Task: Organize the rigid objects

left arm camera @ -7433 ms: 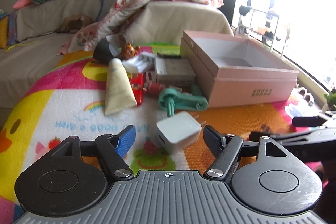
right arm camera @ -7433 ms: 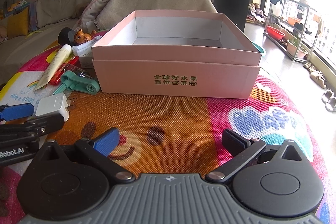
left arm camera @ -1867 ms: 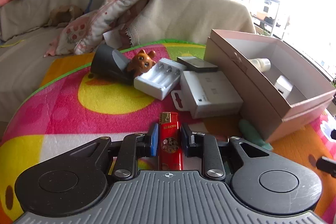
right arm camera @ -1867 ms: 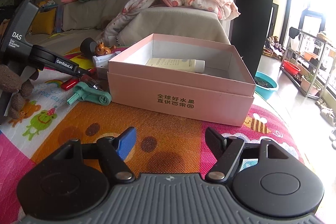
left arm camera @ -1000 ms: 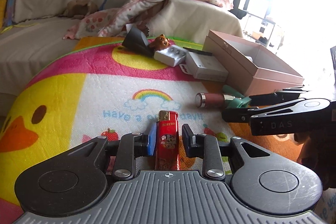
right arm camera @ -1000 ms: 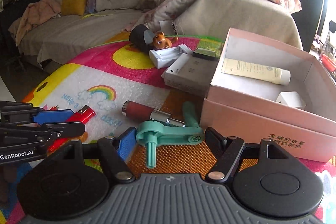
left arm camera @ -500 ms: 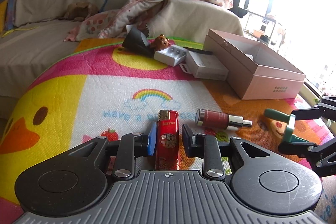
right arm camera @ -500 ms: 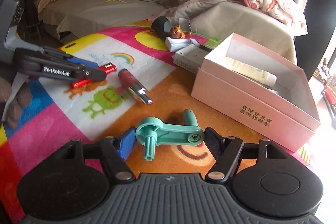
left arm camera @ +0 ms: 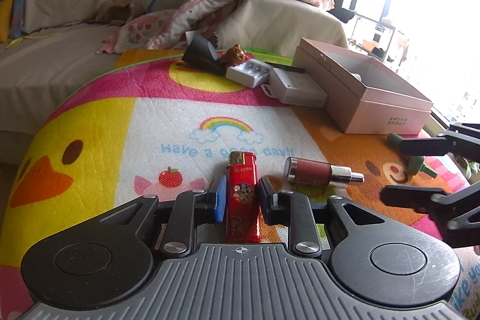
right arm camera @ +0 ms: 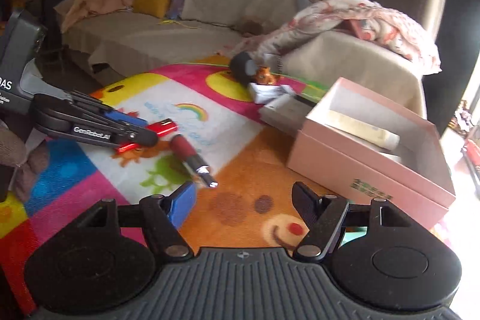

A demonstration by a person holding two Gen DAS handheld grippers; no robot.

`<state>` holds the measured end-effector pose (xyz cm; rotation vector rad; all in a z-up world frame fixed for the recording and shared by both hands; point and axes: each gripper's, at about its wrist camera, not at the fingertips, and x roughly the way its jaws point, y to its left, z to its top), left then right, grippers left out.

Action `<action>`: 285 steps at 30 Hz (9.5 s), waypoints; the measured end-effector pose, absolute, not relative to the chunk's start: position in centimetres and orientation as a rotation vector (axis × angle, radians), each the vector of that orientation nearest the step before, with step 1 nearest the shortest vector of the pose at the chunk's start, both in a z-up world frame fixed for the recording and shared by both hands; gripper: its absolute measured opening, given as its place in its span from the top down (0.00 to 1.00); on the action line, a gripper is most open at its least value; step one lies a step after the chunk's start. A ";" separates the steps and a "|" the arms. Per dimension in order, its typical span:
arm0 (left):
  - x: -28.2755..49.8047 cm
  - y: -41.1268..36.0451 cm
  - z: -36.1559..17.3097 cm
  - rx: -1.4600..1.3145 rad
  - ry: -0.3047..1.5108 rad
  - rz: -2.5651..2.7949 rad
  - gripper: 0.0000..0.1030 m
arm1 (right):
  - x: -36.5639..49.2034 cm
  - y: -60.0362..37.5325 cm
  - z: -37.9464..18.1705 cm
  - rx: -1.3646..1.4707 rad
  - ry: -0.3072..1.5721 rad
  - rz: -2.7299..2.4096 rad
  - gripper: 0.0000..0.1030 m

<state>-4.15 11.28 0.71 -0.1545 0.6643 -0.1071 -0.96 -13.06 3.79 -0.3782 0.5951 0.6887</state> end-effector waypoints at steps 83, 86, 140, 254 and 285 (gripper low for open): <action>-4.5 5.5 0.3 -0.156 0.647 -0.195 0.73 | 5.7 -13.4 1.8 -0.171 0.663 0.292 0.45; -4.5 5.6 0.3 -0.169 0.647 -0.198 0.73 | 5.9 -12.1 1.0 -0.250 0.661 0.303 0.56; -4.7 5.5 0.3 -0.185 0.642 -0.181 0.73 | 6.2 -15.1 0.5 -0.075 0.766 0.258 0.11; 20.6 7.0 1.8 0.226 0.674 -0.053 0.60 | 3.2 -21.7 1.1 -0.166 0.651 0.276 0.24; -0.5 3.8 3.4 -0.156 0.590 -0.329 0.65 | 3.8 -21.6 0.7 -0.169 0.681 0.255 0.24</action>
